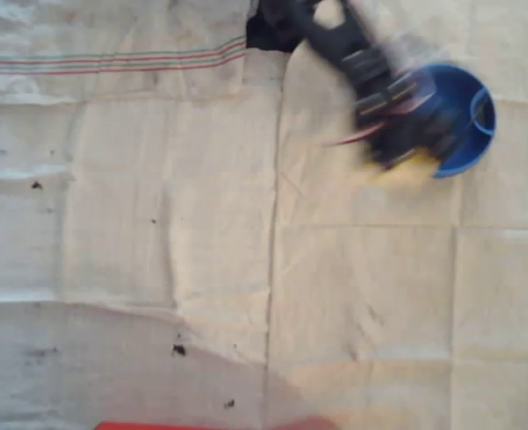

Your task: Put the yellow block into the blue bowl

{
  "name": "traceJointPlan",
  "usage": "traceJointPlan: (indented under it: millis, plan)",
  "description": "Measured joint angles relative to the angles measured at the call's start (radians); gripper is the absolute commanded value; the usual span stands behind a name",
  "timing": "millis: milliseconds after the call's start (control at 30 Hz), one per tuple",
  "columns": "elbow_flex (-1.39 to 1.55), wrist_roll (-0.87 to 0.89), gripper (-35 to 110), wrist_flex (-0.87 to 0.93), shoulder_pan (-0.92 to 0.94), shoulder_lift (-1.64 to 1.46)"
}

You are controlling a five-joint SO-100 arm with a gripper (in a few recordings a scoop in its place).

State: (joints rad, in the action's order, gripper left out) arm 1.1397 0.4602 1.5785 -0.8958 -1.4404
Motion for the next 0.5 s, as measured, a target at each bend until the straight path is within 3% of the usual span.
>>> traceJointPlan:
  millis: [233,500]
  plan:
    - [0.0,-0.143,0,0.0,-0.092,0.023]
    - [0.0,-0.169,1,0.0,-0.115,0.048]
